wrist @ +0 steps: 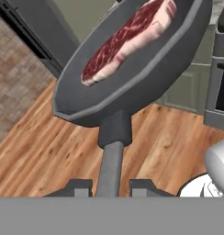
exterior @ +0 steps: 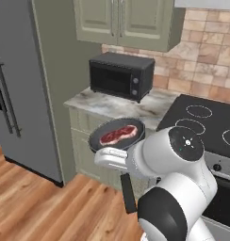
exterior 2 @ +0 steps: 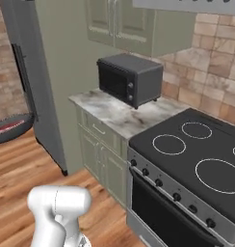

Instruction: Pick up the pan with the steak in it and place it on the dining table. Then place the steak on the plate.

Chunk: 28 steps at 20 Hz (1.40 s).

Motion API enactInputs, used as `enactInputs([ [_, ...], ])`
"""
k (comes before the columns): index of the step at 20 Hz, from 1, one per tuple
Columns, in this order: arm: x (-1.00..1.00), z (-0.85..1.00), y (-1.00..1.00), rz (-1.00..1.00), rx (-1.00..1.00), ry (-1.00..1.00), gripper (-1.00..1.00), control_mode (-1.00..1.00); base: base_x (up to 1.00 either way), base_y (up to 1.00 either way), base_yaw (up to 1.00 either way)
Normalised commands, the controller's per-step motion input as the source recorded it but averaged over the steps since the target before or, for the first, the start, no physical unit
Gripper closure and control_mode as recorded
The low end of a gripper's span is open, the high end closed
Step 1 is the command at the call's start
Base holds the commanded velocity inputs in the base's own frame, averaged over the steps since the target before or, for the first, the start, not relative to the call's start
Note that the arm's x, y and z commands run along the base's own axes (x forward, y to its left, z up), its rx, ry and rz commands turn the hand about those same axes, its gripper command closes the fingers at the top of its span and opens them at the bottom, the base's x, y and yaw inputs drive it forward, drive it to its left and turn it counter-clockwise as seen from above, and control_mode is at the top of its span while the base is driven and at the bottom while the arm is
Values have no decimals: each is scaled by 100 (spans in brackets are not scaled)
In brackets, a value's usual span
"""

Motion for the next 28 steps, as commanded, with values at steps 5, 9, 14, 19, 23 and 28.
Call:
enactInputs([
  [5,0,0,0,0,0,0,100,100,0,3,48],
  [9,0,0,0,0,0,0,100,100,0,5,48],
  [14,0,0,0,0,0,0,100,100,0,6,48],
  [19,0,0,0,0,0,0,100,100,0,6,48],
  [23,0,0,0,0,0,0,100,100,0,6,48],
  [28,0,0,0,0,0,0,100,100,0,6,47],
])
